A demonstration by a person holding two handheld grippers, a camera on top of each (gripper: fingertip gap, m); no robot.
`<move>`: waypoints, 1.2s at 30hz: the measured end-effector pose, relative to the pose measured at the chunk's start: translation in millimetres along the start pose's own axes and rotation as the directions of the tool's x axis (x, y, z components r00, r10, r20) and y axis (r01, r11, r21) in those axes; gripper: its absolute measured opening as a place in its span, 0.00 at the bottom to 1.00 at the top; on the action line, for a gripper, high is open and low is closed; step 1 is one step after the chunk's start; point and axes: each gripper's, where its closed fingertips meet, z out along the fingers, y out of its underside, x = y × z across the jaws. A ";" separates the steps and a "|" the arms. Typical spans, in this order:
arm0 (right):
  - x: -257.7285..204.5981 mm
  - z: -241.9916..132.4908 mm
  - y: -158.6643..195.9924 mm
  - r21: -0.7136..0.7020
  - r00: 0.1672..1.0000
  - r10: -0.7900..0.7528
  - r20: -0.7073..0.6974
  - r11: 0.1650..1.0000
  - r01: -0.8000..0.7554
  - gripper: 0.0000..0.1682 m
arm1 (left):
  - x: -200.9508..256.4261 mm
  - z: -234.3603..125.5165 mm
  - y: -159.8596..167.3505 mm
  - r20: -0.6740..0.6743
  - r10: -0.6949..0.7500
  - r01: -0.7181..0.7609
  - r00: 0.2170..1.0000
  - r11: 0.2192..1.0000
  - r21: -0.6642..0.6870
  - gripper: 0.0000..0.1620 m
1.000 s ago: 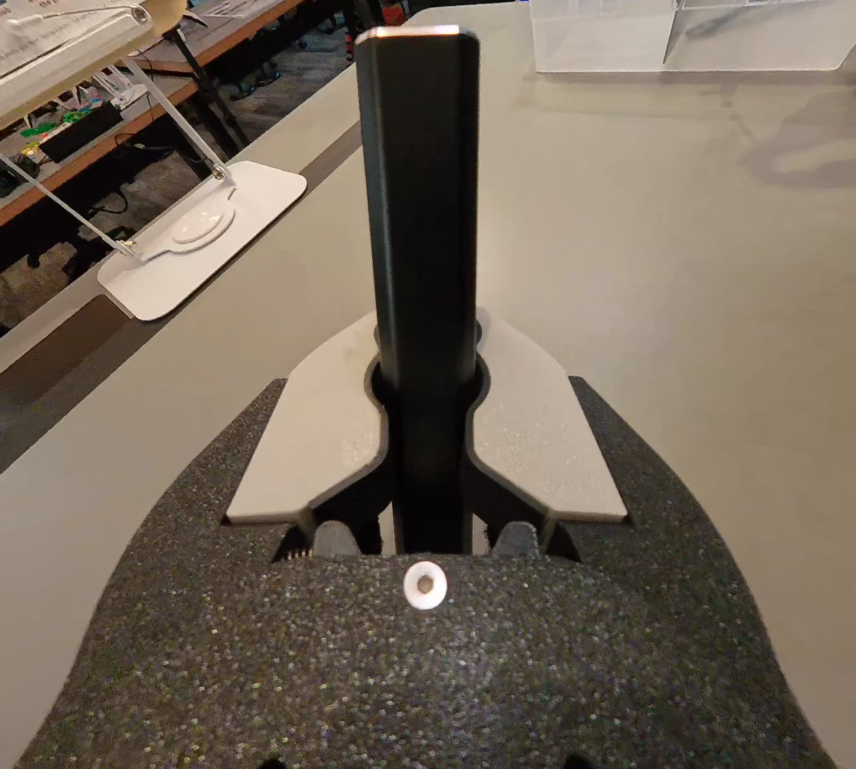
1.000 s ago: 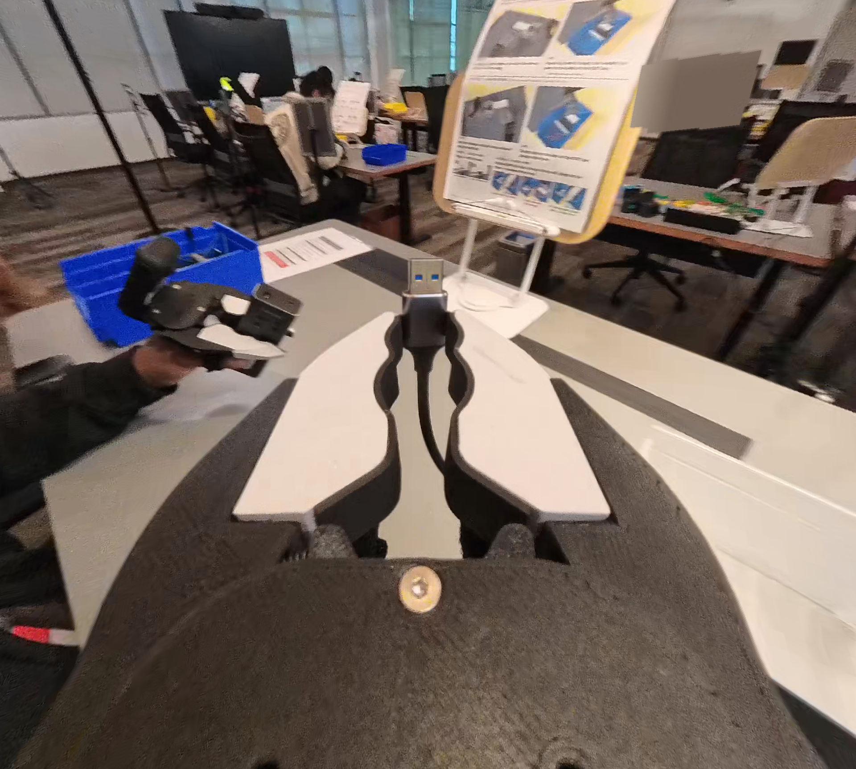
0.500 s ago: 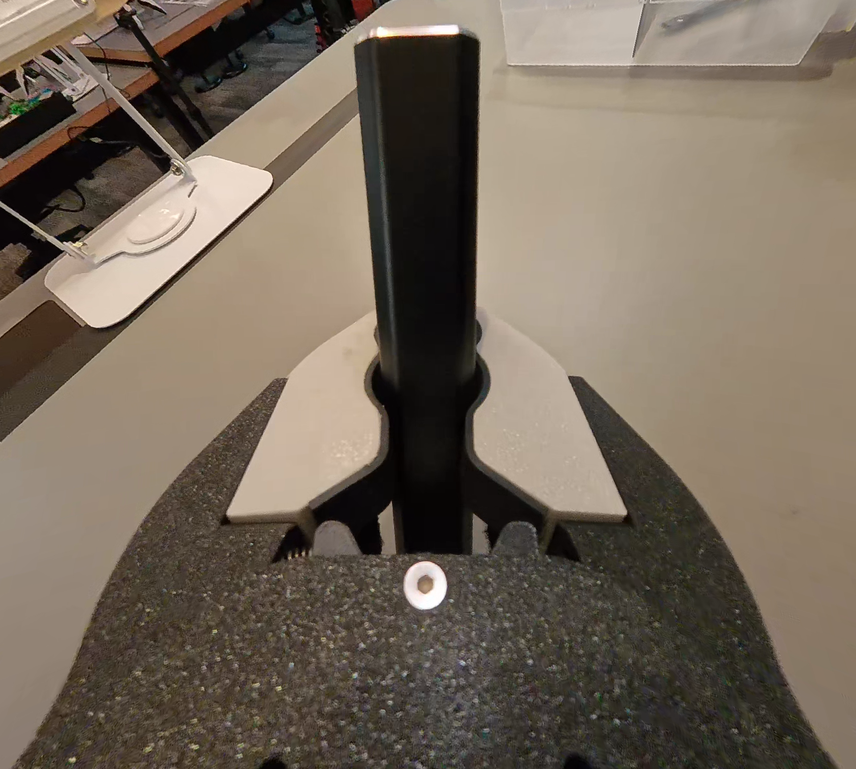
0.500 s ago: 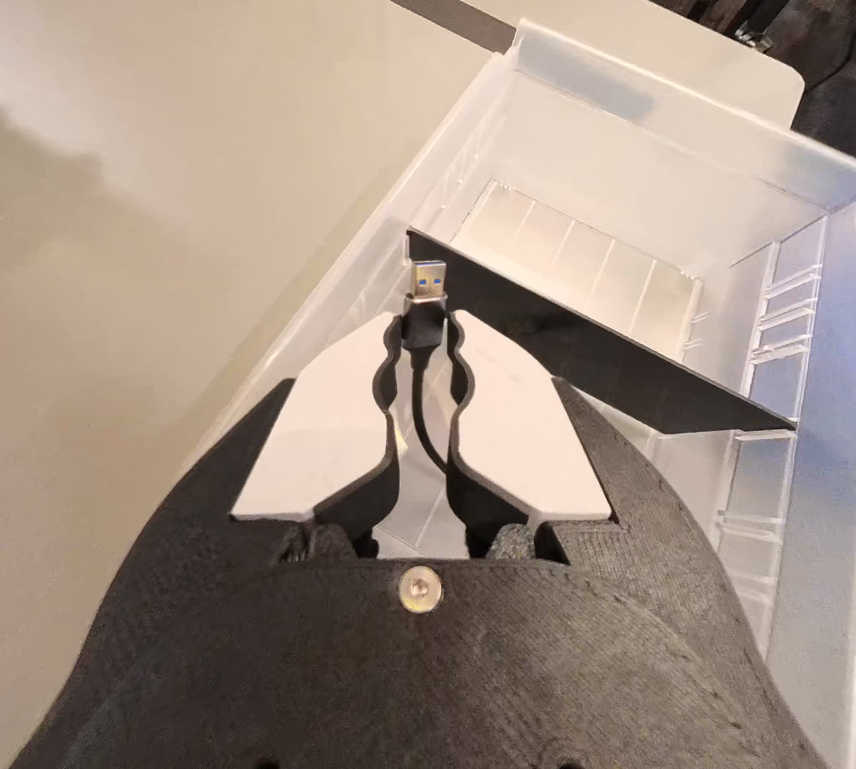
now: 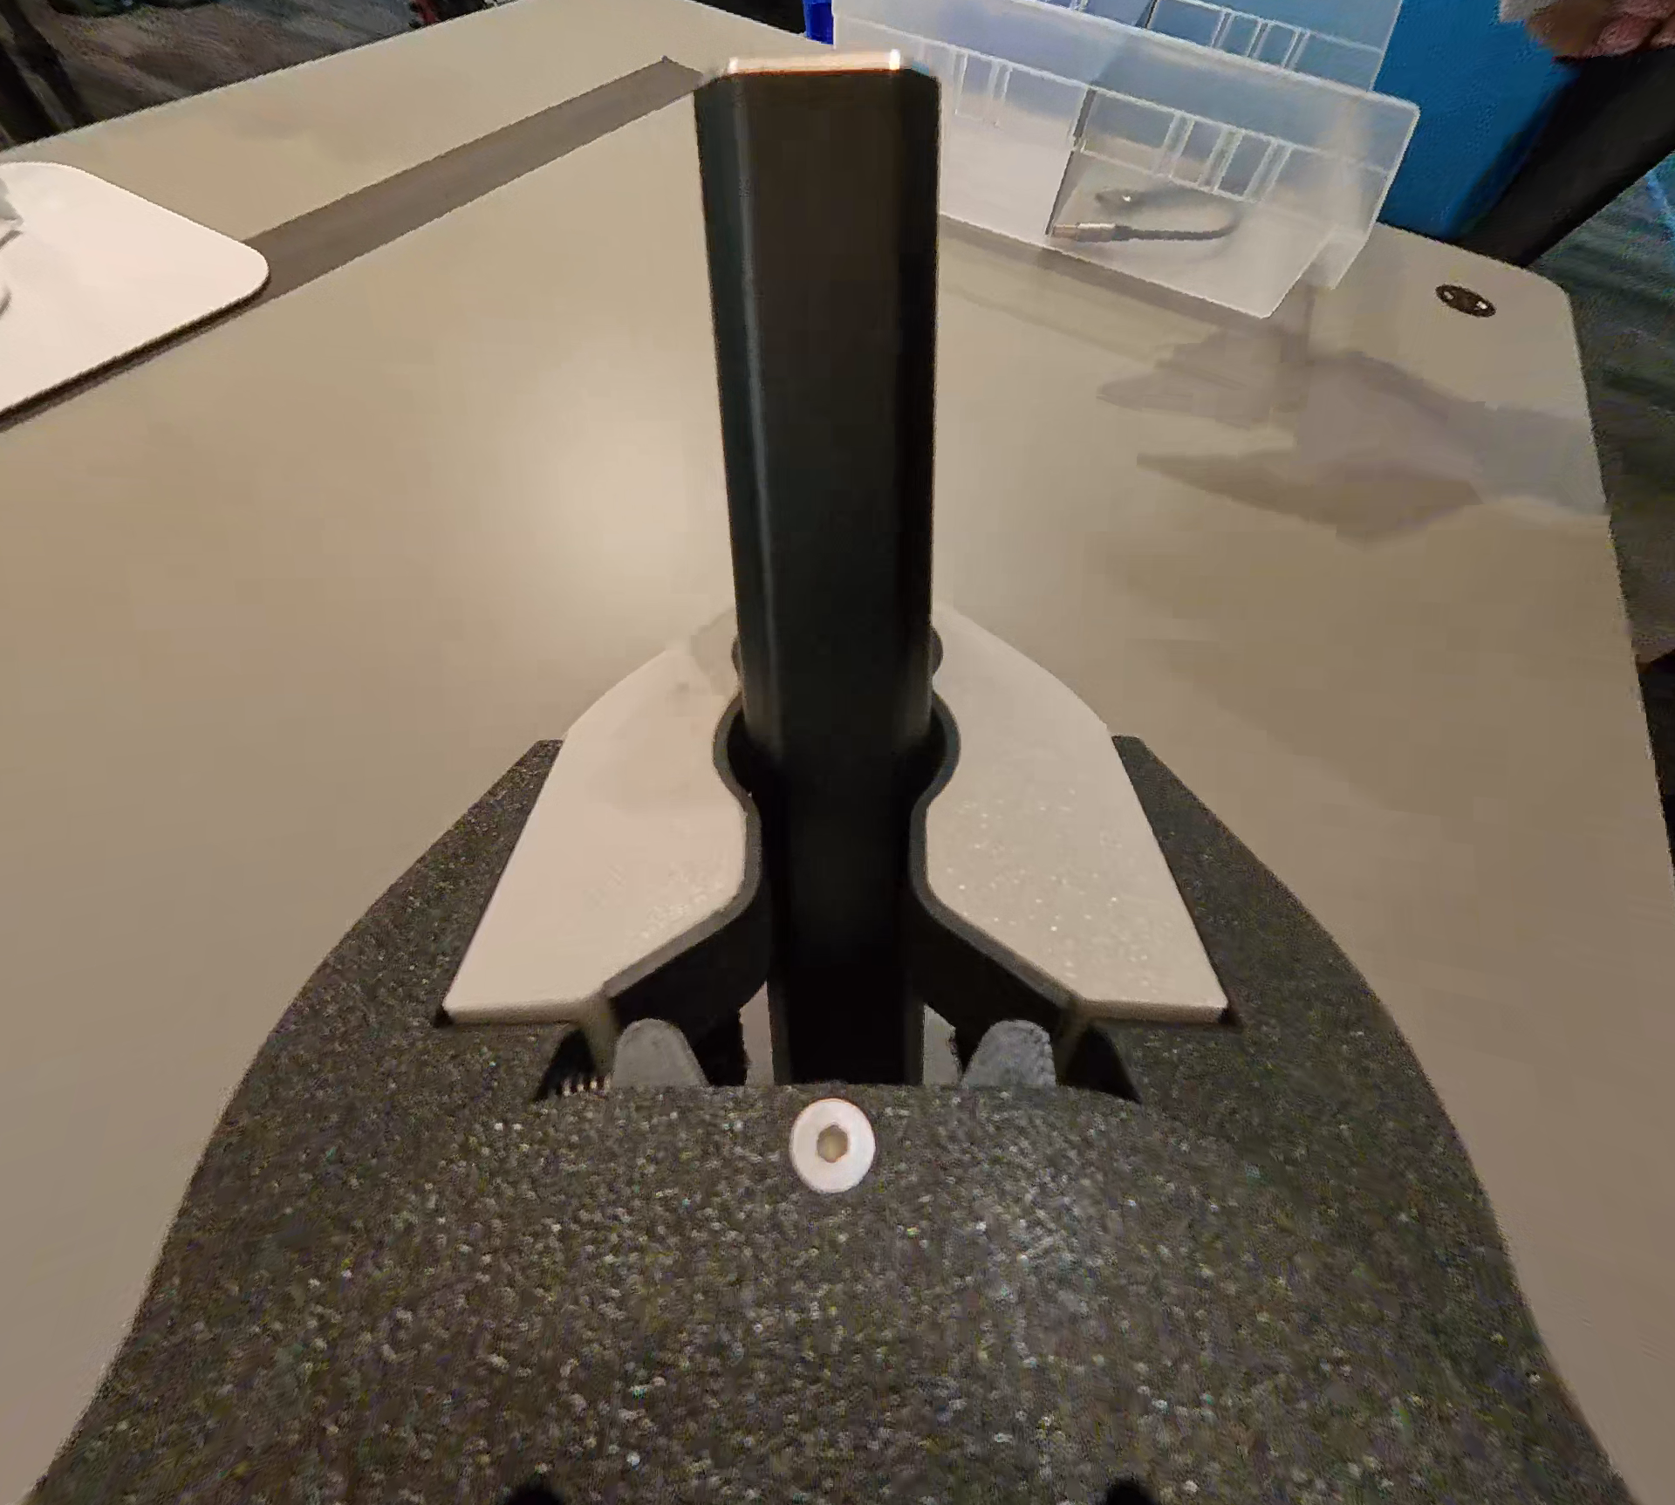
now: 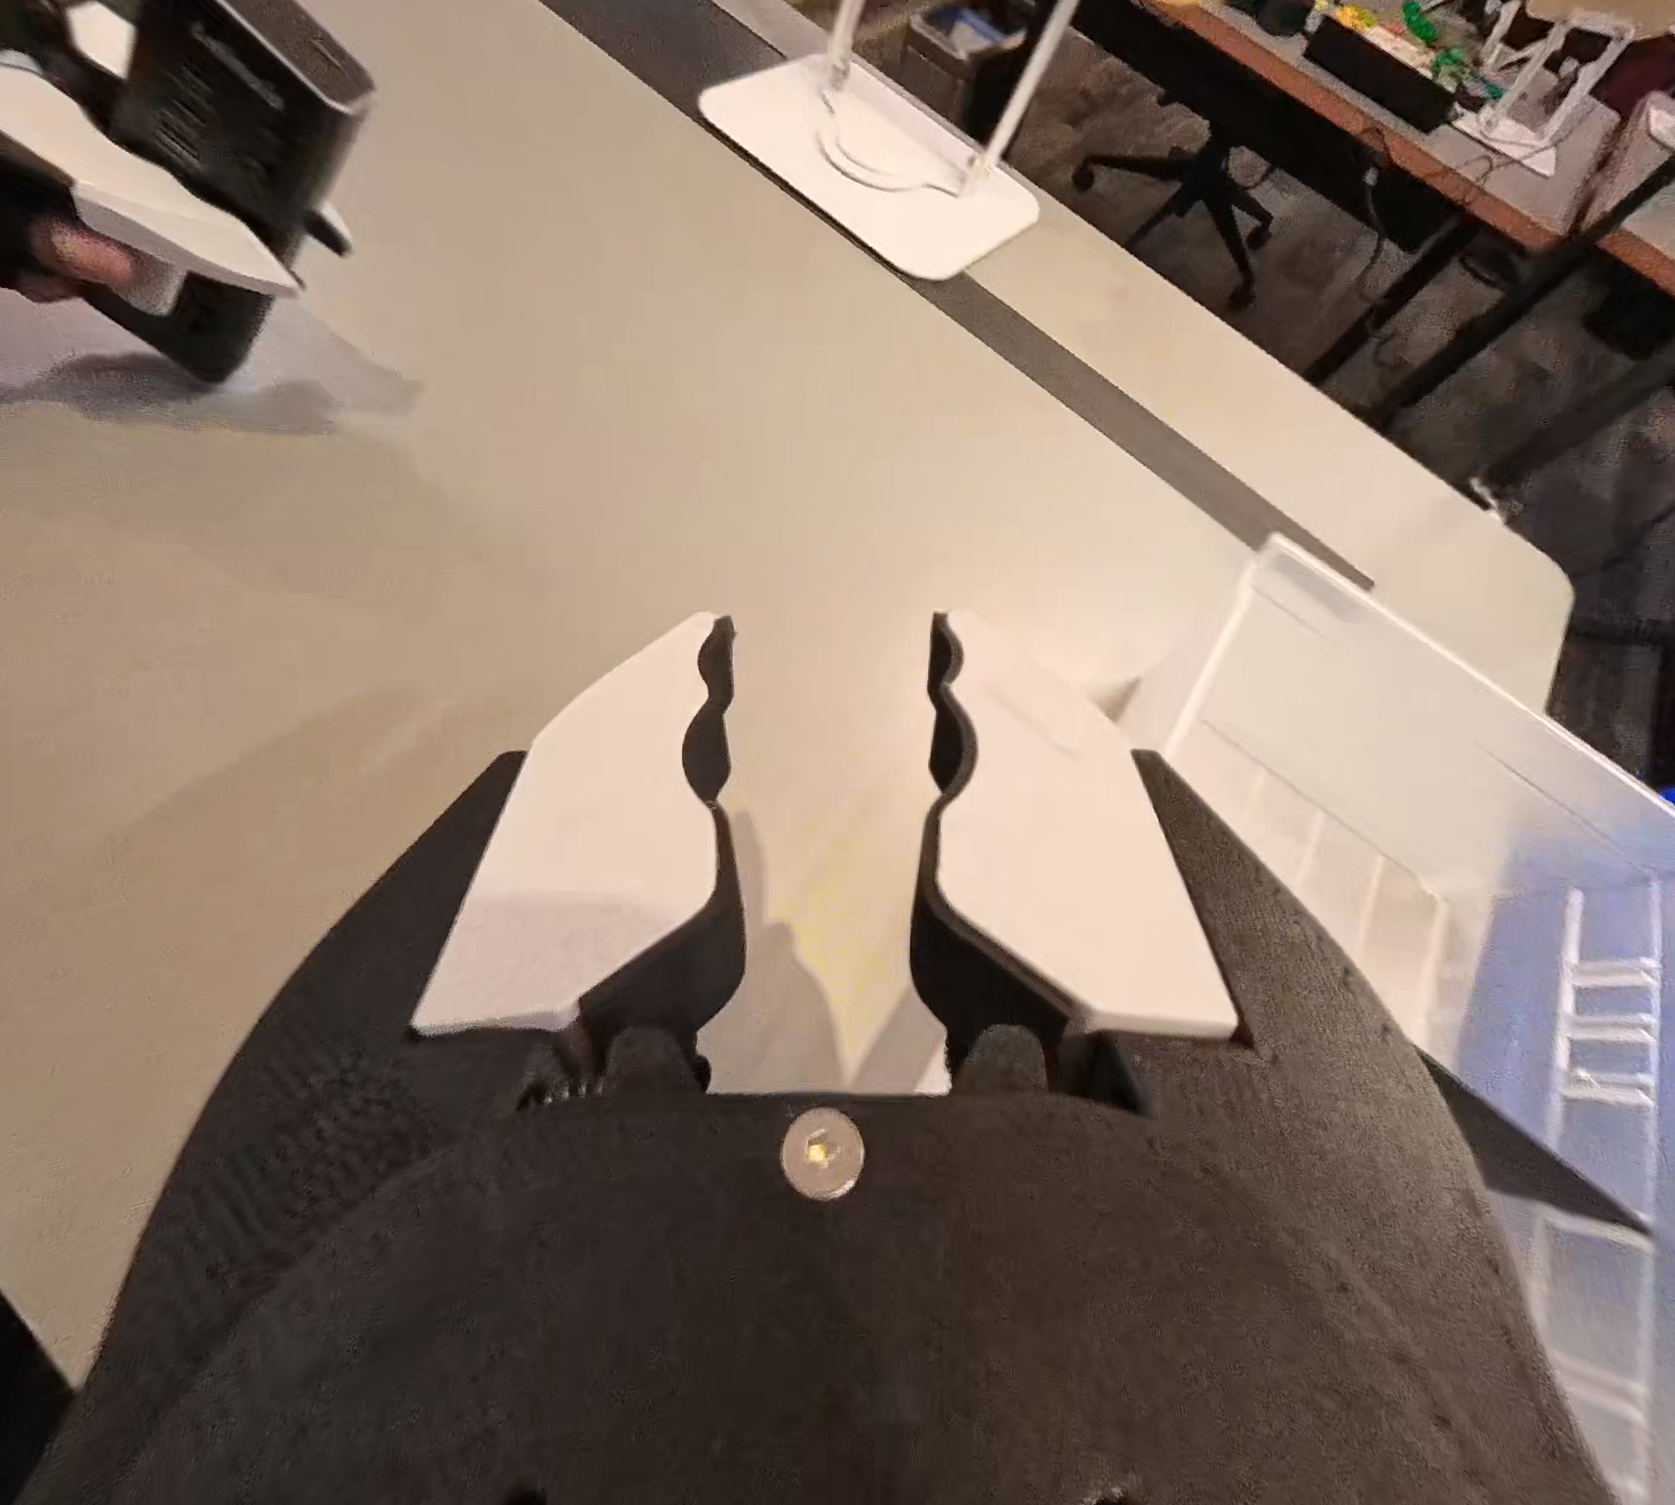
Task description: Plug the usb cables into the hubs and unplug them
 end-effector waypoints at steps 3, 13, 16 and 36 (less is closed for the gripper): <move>-45.0 29.0 -24.7 0.074 0.995 0.039 0.092 0.996 -0.046 0.24 | 3.8 3.1 0.2 -0.044 -0.093 0.094 0.995 0.995 0.021 0.18; -171.5 146.8 -67.4 0.130 0.790 0.404 0.461 0.850 -0.510 0.40 | 11.0 13.6 -0.8 0.017 0.008 -0.009 1.000 0.996 0.085 0.18; -195.0 154.2 -80.1 0.085 0.688 0.467 0.556 0.791 -0.606 0.47 | 8.3 14.3 -2.3 0.121 0.106 -0.114 0.987 0.991 0.063 0.18; -149.1 127.1 -96.3 0.264 0.880 0.282 0.381 0.880 -0.396 0.38 | 27.8 -1.8 -31.0 0.195 0.297 -0.329 0.935 0.931 0.160 0.29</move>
